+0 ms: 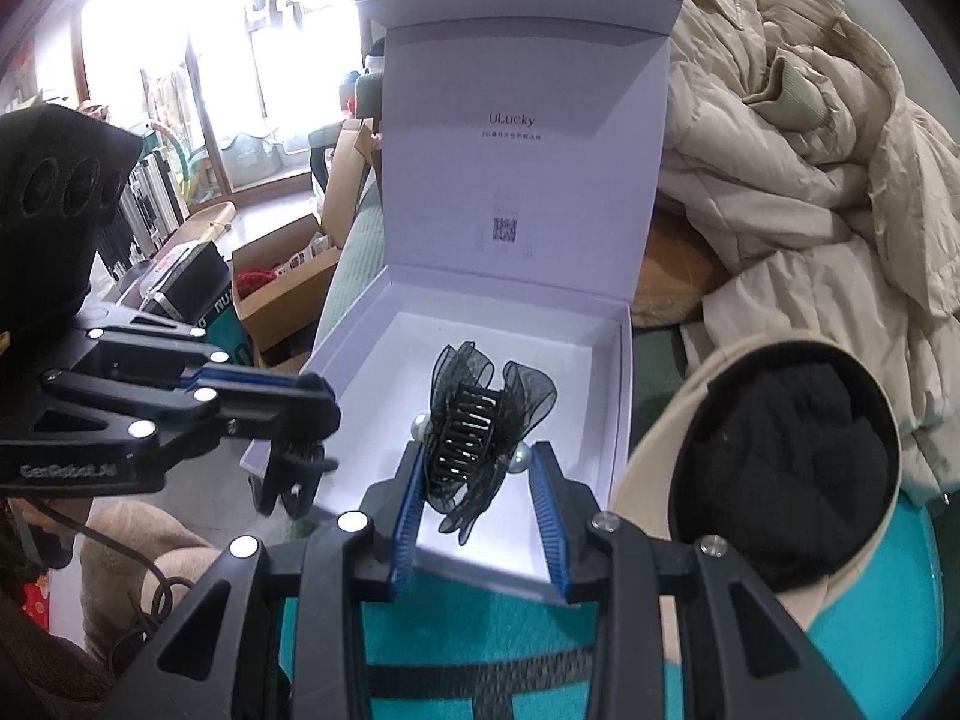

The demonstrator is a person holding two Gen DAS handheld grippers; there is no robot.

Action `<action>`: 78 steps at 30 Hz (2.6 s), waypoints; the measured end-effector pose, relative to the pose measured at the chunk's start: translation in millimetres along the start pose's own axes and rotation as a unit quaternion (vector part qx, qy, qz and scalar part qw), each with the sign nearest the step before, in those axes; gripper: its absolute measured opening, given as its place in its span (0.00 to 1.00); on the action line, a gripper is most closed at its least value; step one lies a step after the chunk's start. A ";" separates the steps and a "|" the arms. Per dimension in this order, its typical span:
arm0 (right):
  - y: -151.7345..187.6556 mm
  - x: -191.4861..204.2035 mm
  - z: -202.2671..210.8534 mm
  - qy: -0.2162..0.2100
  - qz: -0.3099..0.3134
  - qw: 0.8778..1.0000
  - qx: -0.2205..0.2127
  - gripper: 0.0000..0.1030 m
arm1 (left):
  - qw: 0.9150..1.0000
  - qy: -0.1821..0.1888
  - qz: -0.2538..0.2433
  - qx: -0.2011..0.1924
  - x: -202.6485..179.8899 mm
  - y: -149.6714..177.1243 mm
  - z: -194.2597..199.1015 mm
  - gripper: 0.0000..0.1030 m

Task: Organize objects
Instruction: 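Lift the black claw clip with the right gripper and carry it into the white box, then lower the claw clip into the box and open the right gripper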

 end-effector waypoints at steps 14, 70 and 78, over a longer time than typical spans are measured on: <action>-33.9 -11.8 -23.1 0.005 0.012 1.000 0.008 0.34 | 0.999 -0.036 -0.025 -0.022 15.6 -44.1 0.1 0.04; -82.4 -60.0 -124.5 -0.003 -0.048 0.992 0.114 0.59 | 0.987 -0.144 0.072 0.025 117.8 -75.8 -76.8 0.30; -80.8 -48.6 -87.2 0.015 -0.042 0.995 0.092 0.59 | 0.981 -0.182 0.064 -0.016 101.4 -77.9 -35.9 0.55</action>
Point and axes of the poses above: each gripper's, at about its wrist camera, not at the fingertips, and z roughly against the way its jaws point, x to its left, y to its underside, the point moved 5 cm from there along -z, roughly the way its jaws point, and after that the axes turned 12 degrees about x, right-handed, at the moved point
